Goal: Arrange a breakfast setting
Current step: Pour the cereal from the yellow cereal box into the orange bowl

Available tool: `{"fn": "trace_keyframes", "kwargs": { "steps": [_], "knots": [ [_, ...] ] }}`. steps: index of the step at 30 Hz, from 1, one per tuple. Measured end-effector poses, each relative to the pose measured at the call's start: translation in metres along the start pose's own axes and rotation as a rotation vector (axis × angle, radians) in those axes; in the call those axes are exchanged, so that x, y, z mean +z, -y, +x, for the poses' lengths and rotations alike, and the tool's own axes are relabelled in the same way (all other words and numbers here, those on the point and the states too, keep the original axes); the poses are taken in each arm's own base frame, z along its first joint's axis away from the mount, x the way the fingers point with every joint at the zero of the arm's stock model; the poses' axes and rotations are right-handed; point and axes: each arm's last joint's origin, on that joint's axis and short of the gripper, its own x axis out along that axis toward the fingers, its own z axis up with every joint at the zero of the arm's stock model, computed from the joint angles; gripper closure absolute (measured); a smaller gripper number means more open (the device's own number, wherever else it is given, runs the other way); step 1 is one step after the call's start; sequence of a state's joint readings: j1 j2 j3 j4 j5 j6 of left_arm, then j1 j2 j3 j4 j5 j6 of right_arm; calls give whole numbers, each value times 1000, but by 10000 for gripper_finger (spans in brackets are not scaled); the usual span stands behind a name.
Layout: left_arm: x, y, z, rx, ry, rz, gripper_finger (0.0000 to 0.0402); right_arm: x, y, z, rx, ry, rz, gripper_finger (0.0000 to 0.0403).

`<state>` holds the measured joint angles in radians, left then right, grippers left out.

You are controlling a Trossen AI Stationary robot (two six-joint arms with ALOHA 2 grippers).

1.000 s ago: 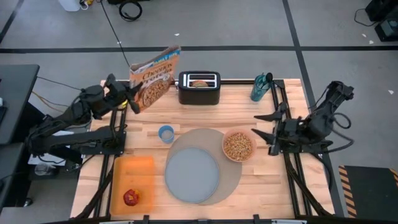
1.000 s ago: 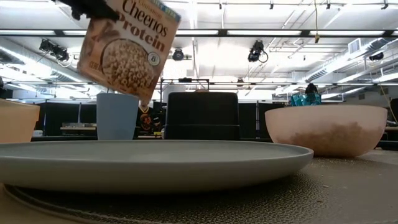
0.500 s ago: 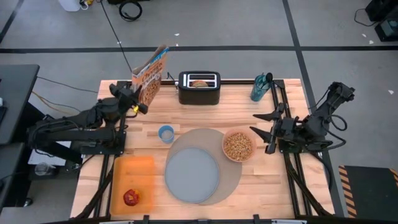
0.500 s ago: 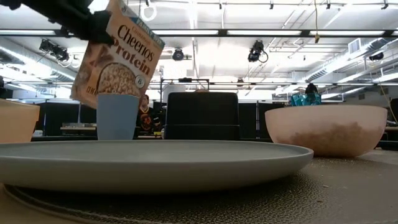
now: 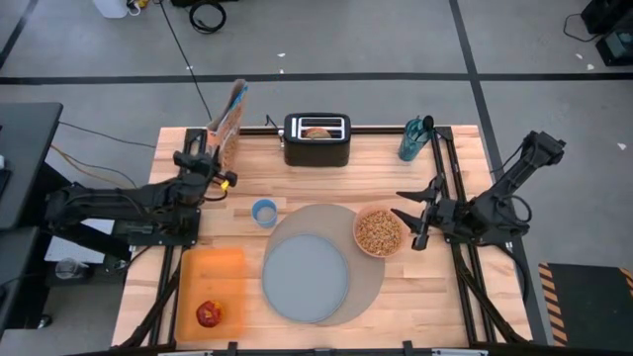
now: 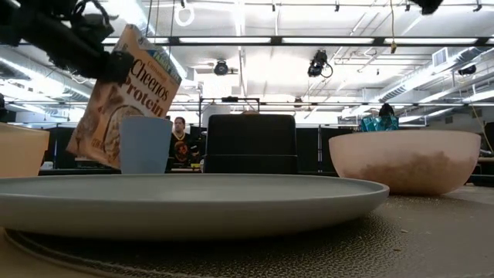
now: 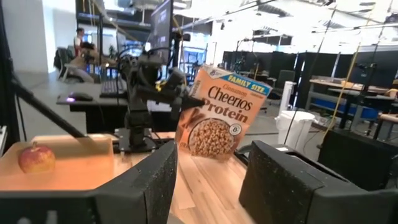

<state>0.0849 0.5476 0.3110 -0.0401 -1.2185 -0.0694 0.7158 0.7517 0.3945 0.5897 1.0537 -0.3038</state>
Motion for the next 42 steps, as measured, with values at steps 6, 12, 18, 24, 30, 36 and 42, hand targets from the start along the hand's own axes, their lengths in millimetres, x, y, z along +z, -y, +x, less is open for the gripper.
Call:
{"fn": "trace_keyframes", "kwargs": {
  "steps": [6, 12, 18, 24, 30, 36, 42],
  "knots": [
    [-22, 2, 2, 36, 3, -54, 391, -16, 3, -4, -9, 34, 24, 192],
    [-27, 2, 2, 41, 0, -85, 381, -24, 3, -5, -11, 22, 41, 192],
    [-30, 3, 2, 36, -12, -110, 306, -27, 5, -1, -37, 16, 31, 192],
    [-37, 1, 2, 42, -41, -133, 231, -28, 7, 2, -56, 13, 34, 192],
    [-30, 1, 2, 43, -26, -86, 173, -28, 10, 4, -79, 11, 31, 192],
    [-21, 1, 1, 41, -15, -63, 130, -29, 9, 6, -85, 8, 48, 192],
    [-15, 1, 1, 38, 3, -24, 116, -30, 9, 6, -86, 7, 59, 192]
  ]
}}
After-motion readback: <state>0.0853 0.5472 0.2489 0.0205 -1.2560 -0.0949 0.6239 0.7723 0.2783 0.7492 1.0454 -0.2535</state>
